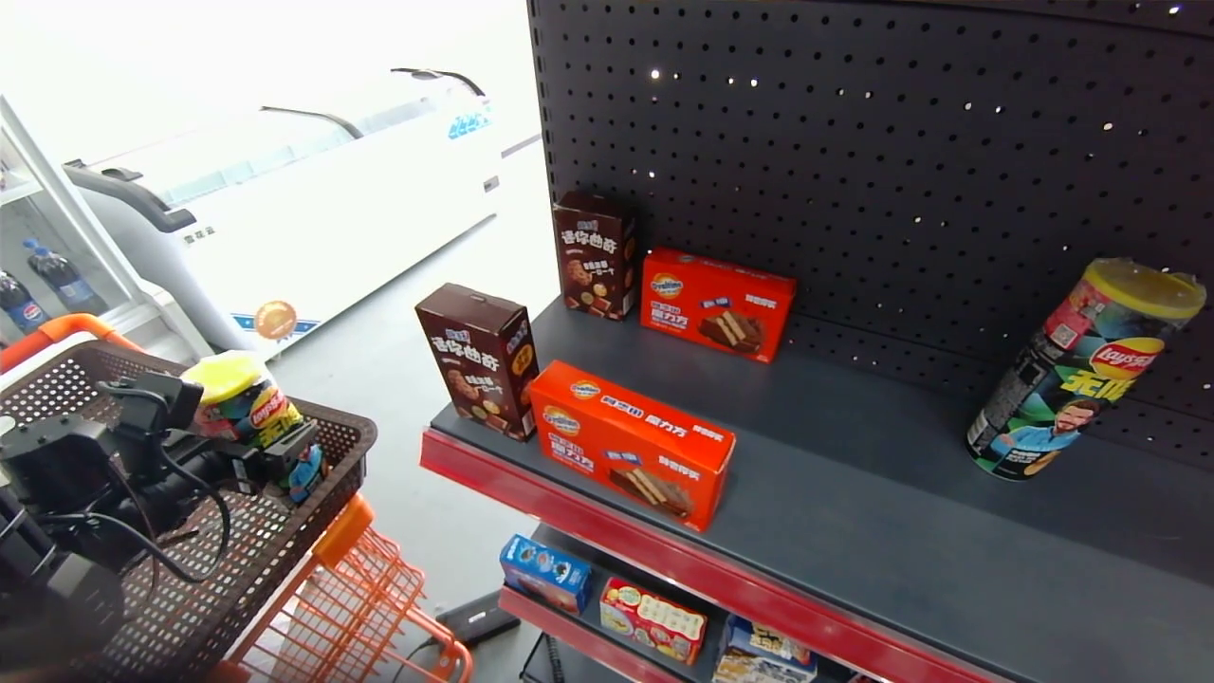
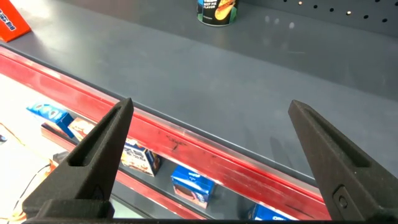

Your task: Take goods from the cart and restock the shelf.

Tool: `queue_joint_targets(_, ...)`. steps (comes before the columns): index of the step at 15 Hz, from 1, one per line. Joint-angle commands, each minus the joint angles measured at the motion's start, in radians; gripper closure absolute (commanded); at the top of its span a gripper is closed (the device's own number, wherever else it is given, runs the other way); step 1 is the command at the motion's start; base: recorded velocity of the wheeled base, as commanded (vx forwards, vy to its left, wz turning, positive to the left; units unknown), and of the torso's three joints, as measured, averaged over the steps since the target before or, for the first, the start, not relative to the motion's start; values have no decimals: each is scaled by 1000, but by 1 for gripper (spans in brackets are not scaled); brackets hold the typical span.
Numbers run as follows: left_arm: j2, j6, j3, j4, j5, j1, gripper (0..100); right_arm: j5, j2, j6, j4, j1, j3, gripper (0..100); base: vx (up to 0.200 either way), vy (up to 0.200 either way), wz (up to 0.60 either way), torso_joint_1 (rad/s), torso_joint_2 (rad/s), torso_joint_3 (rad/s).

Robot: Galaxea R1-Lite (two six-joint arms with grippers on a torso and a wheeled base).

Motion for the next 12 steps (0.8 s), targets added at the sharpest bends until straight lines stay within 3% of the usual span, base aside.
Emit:
queue_joint_targets(1, 48, -1, -55, -2, -1, -30, 0, 0, 1, 0, 0, -1, 0, 0, 0, 0, 0, 0, 0, 0)
queue_joint_targets(2, 59, 1, -78, -2, 1, -38, 0, 0, 1, 0, 0, 1, 0, 0, 0, 0, 0, 0, 0, 0)
queue_joint_targets(3, 70, -1, -96, -6, 1, -45, 100, 0, 1, 0, 0, -1, 0, 0, 0, 0, 0, 0, 0, 0)
queue_joint_targets(10, 65, -3, -125, -6, 10, -47, 100, 0, 1, 0, 0, 1, 0, 0, 0, 0, 0, 0, 0, 0)
queue_joint_targets(12, -12, -4, -136, -1, 39, -48, 100, 0, 1, 0, 0, -1, 0, 0, 0, 0, 0, 0, 0, 0)
